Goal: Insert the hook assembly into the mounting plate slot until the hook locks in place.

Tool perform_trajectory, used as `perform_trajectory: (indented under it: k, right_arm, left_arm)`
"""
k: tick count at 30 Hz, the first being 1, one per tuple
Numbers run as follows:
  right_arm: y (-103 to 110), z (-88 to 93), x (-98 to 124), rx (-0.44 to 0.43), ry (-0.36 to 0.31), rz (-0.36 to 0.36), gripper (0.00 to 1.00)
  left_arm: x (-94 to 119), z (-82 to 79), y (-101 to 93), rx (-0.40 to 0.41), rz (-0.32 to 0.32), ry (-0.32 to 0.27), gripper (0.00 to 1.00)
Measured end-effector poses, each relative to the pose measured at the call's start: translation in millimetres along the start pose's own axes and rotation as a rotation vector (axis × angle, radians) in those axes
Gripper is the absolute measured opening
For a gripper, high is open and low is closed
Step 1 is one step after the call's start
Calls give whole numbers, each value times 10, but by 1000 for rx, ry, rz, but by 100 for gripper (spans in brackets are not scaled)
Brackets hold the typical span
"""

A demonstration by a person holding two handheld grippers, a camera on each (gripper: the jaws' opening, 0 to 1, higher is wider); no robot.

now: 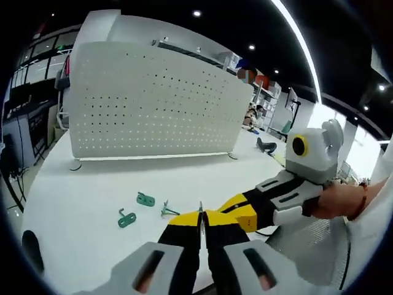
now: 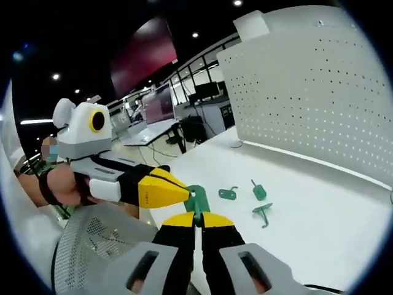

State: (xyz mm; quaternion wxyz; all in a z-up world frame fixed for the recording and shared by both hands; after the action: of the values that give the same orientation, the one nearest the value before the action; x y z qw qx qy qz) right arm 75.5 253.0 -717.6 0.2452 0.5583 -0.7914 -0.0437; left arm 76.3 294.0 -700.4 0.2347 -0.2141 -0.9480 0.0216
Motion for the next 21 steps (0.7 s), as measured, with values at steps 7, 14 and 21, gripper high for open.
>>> perform_trajectory:
  k: [7,14,21]
  right_arm:
    - [-35,-17,19,3,-6,32,0]
    - [-217,-142,148,0,-49,84,0]
    - [-500,-352,358,4,-97,193,1]
  left_arm:
    - [-32,-17,-2,-20,1,-22,3]
    - [-27,-12,32,-28,-5,-34,11]
    - [17,-34,-13,-55,30,-61,17]
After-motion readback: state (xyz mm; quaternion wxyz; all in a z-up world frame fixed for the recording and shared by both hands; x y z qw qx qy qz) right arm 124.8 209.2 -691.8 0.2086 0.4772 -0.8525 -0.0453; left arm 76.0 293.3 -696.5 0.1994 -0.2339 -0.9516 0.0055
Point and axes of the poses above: the point that each gripper's makers call its tool centre point, and the gripper's own axes: x roughly backward along the fingers, y roughly to its left, z roughly out of its underside, the point moved 2 cm from there along x, roughly backward along the fingers, and after that the axes turned 12 degrees about -z, right-handed, at the moved point
